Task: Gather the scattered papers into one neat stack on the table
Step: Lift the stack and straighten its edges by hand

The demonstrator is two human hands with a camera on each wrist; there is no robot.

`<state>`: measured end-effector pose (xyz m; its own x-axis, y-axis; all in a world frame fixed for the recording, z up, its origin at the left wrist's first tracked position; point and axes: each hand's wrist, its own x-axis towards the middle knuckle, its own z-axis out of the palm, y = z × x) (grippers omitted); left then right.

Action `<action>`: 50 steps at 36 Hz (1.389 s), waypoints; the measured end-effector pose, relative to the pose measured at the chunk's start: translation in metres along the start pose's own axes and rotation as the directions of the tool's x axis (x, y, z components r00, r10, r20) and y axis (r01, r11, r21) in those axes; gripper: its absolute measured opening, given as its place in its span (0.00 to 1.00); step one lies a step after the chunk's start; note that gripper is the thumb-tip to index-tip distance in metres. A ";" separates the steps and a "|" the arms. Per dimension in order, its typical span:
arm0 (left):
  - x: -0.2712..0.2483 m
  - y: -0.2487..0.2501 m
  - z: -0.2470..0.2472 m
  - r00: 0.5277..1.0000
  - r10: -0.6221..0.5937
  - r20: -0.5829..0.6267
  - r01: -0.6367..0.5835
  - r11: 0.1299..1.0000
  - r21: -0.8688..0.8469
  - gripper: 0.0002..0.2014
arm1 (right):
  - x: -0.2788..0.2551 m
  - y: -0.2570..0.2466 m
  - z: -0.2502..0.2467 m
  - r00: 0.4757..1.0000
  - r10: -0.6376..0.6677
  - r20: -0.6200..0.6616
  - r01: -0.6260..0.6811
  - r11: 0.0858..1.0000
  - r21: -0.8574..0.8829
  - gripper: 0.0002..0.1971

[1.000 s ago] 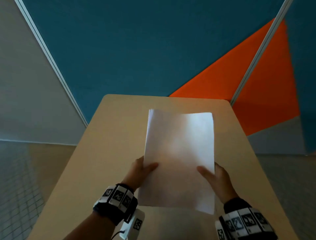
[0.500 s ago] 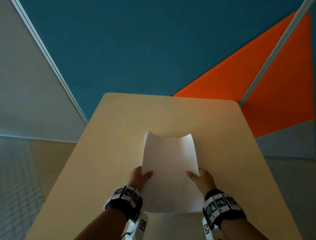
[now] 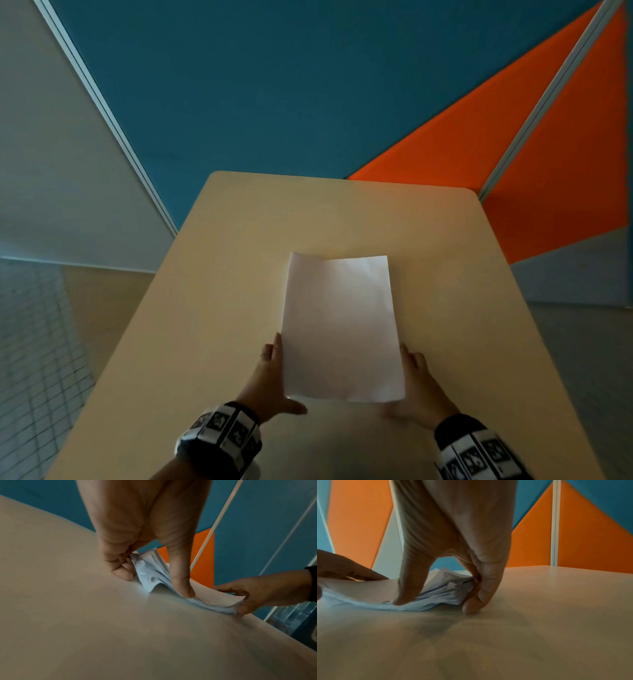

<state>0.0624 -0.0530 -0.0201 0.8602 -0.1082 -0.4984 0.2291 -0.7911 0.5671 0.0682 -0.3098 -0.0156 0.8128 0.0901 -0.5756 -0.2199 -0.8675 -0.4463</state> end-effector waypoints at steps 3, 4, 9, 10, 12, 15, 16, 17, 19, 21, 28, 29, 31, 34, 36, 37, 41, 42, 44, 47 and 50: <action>-0.003 0.001 0.006 0.999 -0.015 -0.047 0.016 1.000 0.016 0.66 | -0.003 -0.004 0.006 0.997 0.027 -0.066 -0.031 0.998 -0.057 0.60; -0.003 0.003 0.007 0.997 -0.019 -0.074 0.020 1.000 0.019 0.64 | -0.004 -0.006 0.008 0.996 0.025 -0.089 -0.032 0.996 -0.079 0.58; -0.005 0.009 0.009 0.992 -0.015 -0.129 0.016 1.000 0.006 0.60 | -0.005 -0.010 0.012 0.987 0.053 -0.154 -0.067 0.994 -0.090 0.51; -0.006 0.009 0.009 0.991 -0.016 -0.135 0.016 1.000 0.004 0.60 | -0.005 -0.010 0.012 0.985 0.060 -0.160 -0.075 0.993 -0.089 0.50; -0.006 0.009 0.010 0.990 -0.014 -0.142 0.016 1.000 0.012 0.59 | -0.006 -0.010 0.013 0.983 0.071 -0.167 -0.086 0.992 -0.090 0.49; -0.007 0.008 0.012 0.990 -0.023 -0.136 0.026 0.999 0.019 0.59 | -0.007 -0.009 0.014 0.982 0.074 -0.172 -0.090 0.992 -0.083 0.48; -0.007 0.008 0.012 0.990 -0.026 -0.136 0.029 0.999 0.024 0.59 | -0.007 -0.009 0.015 0.982 0.074 -0.173 -0.090 0.992 -0.083 0.48; -0.006 0.008 0.012 0.991 -0.031 -0.133 0.036 0.999 0.032 0.59 | -0.007 -0.009 0.015 0.982 0.075 -0.175 -0.092 0.992 -0.086 0.47; -0.005 0.009 0.012 0.991 -0.048 -0.124 0.055 0.997 0.055 0.59 | -0.007 -0.009 0.016 0.979 0.081 -0.185 -0.099 0.991 -0.089 0.47; -0.004 0.010 0.011 0.991 -0.058 -0.117 0.066 0.995 0.072 0.59 | -0.008 -0.010 0.016 0.979 0.082 -0.186 -0.100 0.991 -0.087 0.47; -0.002 0.009 0.000 0.998 -0.047 -0.048 0.051 0.994 0.098 0.56 | -0.012 -0.007 0.007 0.997 0.014 -0.078 -0.015 1.000 -0.011 0.55; -0.002 0.009 -0.002 0.998 -0.037 -0.047 0.042 0.994 0.100 0.54 | -0.011 -0.006 0.006 0.997 0.006 -0.079 -0.007 1.000 -0.006 0.53; -0.001 0.009 -0.005 0.998 -0.034 -0.048 0.039 0.993 0.111 0.51 | -0.010 -0.003 0.006 0.996 0.006 -0.086 -0.007 1.000 -0.002 0.51; -0.001 0.008 -0.004 0.998 -0.041 -0.037 0.045 0.994 0.104 0.55 | -0.009 -0.003 0.005 0.997 -0.007 -0.082 0.007 1.000 -0.001 0.54; -0.002 0.008 -0.002 0.999 -0.042 -0.031 0.045 0.995 0.089 0.58 | -0.010 -0.003 0.005 0.999 -0.020 -0.049 0.020 1.000 0.003 0.64; -0.002 0.009 -0.002 0.998 -0.044 -0.034 0.047 0.995 0.084 0.59 | -0.011 -0.003 0.005 1.000 -0.015 -0.026 0.014 1.000 -0.005 0.68; -0.004 0.011 0.000 0.997 -0.068 -0.045 0.073 0.991 0.114 0.60 | -0.009 -0.001 0.008 0.998 -0.001 -0.064 0.000 1.000 -0.016 0.61; -0.004 0.012 0.000 0.996 -0.076 -0.044 0.081 0.989 0.121 0.61 | -0.009 -0.002 0.009 0.997 0.000 -0.076 -0.001 1.000 -0.014 0.59; -0.005 0.013 0.002 0.996 -0.081 -0.045 0.086 0.989 0.120 0.62 | -0.009 -0.002 0.009 0.996 0.005 -0.084 -0.006 1.000 -0.019 0.56; -0.005 0.013 0.002 0.995 -0.081 -0.059 0.087 0.990 0.107 0.59 | -0.010 -0.003 0.009 0.996 0.007 -0.088 -0.009 1.000 -0.016 0.54; -0.004 0.013 0.002 0.994 -0.078 -0.076 0.085 0.992 0.098 0.56 | -0.011 -0.004 0.008 0.997 0.008 -0.081 -0.009 1.000 -0.003 0.54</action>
<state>0.0612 -0.0645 -0.0120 0.8719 -0.0003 -0.4897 0.2558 -0.8525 0.4560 0.0556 -0.3033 -0.0124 0.8518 0.0430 -0.5221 -0.2252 -0.8698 -0.4391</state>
